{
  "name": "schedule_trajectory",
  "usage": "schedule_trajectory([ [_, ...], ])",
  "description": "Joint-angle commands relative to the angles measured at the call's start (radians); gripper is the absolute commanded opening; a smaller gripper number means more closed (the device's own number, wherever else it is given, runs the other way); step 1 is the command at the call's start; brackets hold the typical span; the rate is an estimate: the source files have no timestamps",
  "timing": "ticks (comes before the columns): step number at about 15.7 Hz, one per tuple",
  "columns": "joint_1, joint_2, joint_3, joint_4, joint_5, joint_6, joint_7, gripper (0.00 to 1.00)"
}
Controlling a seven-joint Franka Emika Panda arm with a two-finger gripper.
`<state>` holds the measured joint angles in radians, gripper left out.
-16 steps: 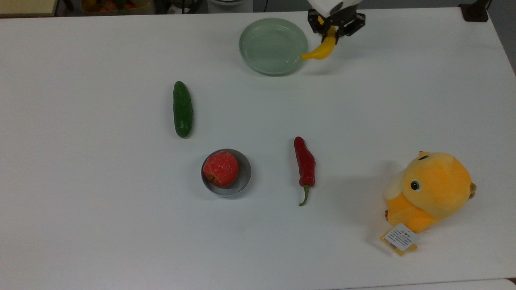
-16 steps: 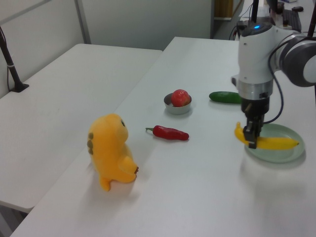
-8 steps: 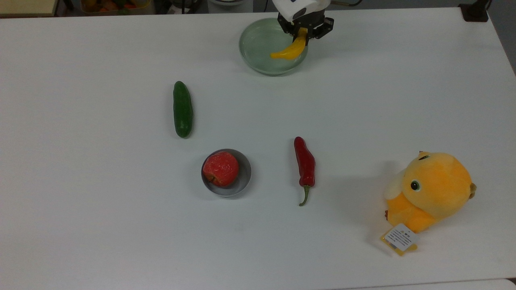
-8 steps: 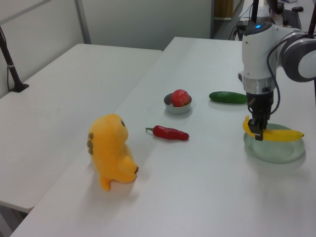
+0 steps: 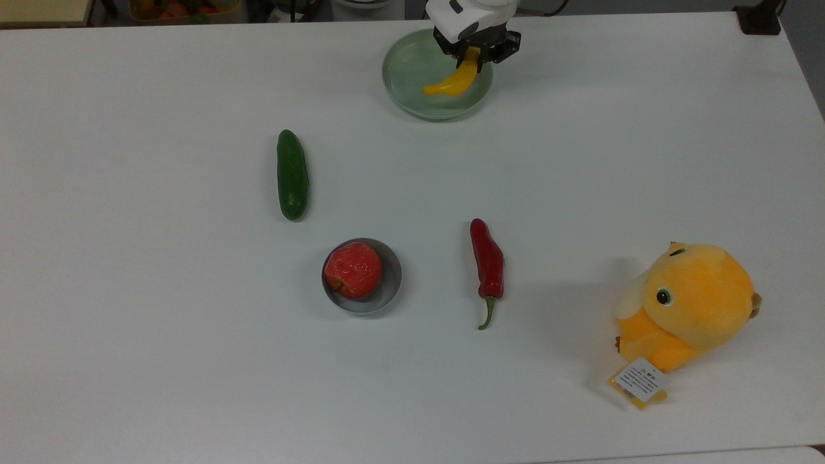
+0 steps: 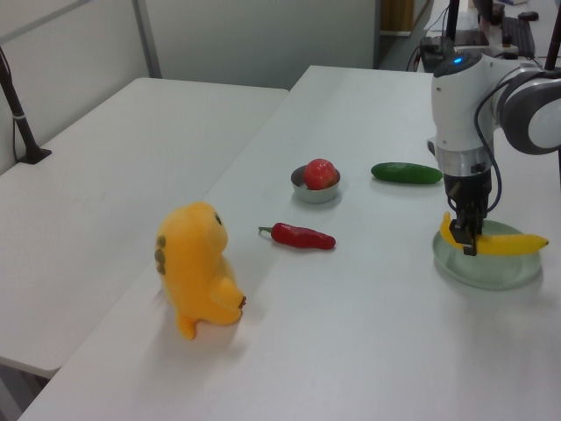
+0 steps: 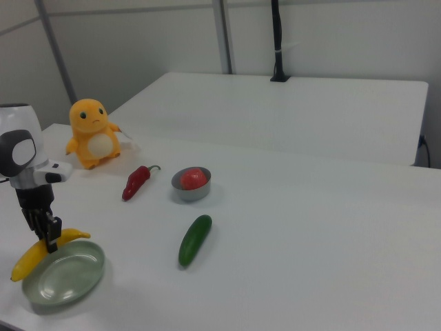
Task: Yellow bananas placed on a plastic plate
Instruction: 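Lower the banana onto the plate and open the gripper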
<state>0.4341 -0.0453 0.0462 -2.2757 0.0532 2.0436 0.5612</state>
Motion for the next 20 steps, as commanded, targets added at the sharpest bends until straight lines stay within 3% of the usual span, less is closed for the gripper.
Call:
schedule_trajectory([
  [1,-0.009,-0.018,-0.005,-0.019,-0.018,-0.006,-0.018,0.86],
  [2,-0.014,-0.018,-0.005,-0.018,-0.019,-0.006,-0.018,0.98],
  [3,-0.012,-0.018,-0.005,-0.016,-0.021,-0.006,-0.020,1.00],
  [10,-0.031,-0.022,-0.009,0.025,-0.042,-0.006,-0.058,1.00],
  [16,-0.119,-0.041,-0.068,0.209,-0.079,-0.052,-0.104,1.00],
  [20,-0.182,-0.035,-0.112,0.353,-0.076,-0.140,-0.230,1.00],
])
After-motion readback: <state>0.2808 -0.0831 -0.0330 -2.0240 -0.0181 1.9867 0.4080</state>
